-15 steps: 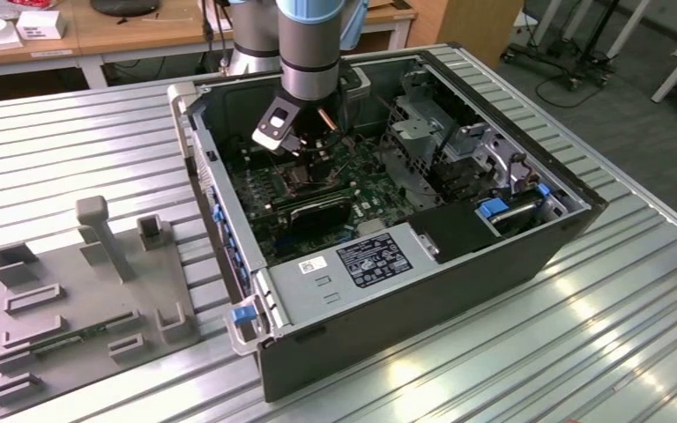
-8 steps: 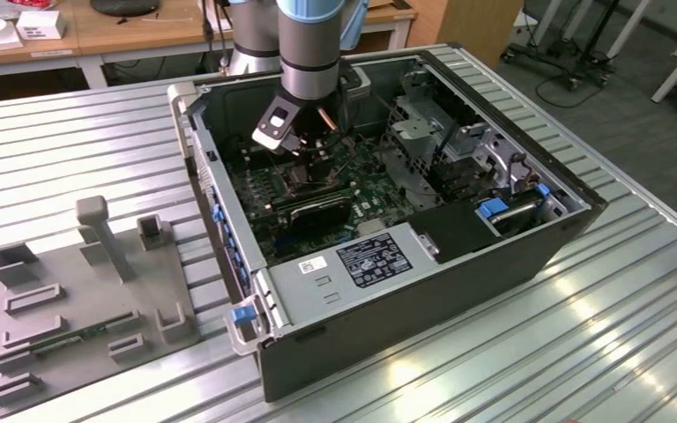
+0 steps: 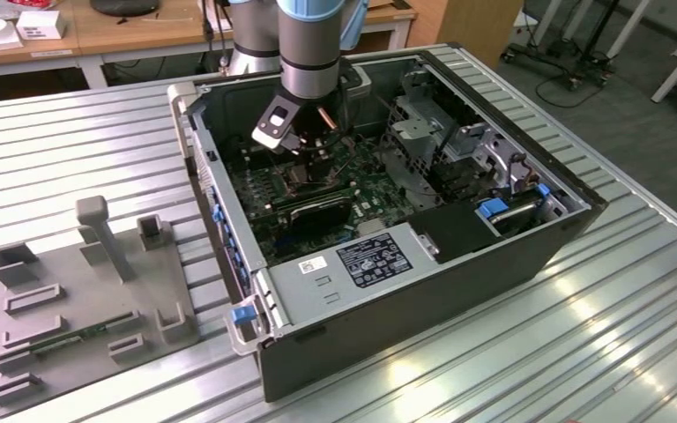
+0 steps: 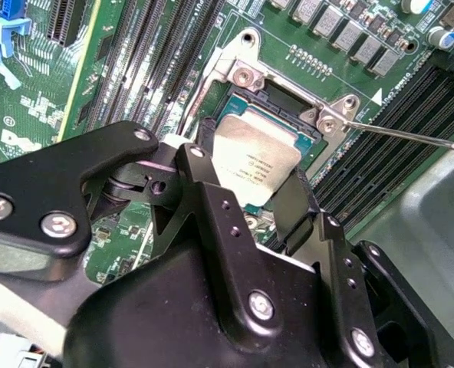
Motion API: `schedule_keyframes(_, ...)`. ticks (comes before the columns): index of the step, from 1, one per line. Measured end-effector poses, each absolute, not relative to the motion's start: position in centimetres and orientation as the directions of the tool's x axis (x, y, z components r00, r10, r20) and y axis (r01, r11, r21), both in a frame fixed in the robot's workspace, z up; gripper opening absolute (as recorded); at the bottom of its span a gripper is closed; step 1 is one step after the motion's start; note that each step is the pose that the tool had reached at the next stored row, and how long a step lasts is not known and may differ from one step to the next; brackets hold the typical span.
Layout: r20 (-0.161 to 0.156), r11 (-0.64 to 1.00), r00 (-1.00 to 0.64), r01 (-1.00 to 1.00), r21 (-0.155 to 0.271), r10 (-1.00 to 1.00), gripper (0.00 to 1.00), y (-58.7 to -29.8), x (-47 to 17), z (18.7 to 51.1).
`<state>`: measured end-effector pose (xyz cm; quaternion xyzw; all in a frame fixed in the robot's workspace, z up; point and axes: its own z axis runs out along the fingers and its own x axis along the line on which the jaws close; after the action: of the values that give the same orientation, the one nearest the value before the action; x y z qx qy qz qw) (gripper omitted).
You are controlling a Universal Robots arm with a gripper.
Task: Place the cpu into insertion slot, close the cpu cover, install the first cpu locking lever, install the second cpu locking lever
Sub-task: 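Place the cpu into insertion slot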
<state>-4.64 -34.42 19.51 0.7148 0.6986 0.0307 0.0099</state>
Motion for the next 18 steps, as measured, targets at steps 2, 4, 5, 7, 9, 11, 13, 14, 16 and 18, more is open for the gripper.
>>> schedule_keyframes(2, 0.03, -0.024, 0.022, 0.998, 0.057, 0.999, 0.54, -34.41, -4.64, 19.51)
schedule_keyframes(4, 0.03, -0.024, 0.022, 0.998, 0.057, 0.999, 0.54, -34.4, -4.66, 19.5)
schedule_keyframes(5, 0.03, -0.024, 0.022, 0.998, 0.057, 0.999, 0.54, -34.38, -4.68, 19.5)
schedule_keyframes(7, 0.03, -0.024, 0.022, 0.998, 0.057, 0.999, 0.54, -34.36, -4.71, 19.5)
schedule_keyframes(9, 0.03, -0.024, 0.022, 0.998, 0.057, 0.999, 0.54, -34.33, -4.72, 19.49)
schedule_keyframes(11, 0.031, -0.024, 0.022, 0.998, 0.057, 0.999, 0.54, -34.28, -4.72, 19.48)
schedule_keyframes(13, 0.032, -0.024, 0.022, 0.998, 0.057, 0.999, 0.54, -34.24, -4.72, 19.45)
schedule_keyframes(14, 0.032, -0.024, 0.022, 0.998, 0.057, 0.999, 0.54, -34.22, -4.72, 19.44)
schedule_keyframes(16, 0.032, -0.024, 0.022, 0.998, 0.057, 0.999, 0.54, -34.21, -4.72, 19.39)
schedule_keyframes(18, 0.032, -0.024, 0.022, 0.998, 0.057, 0.999, 0.54, -34.22, -4.72, 19.31)
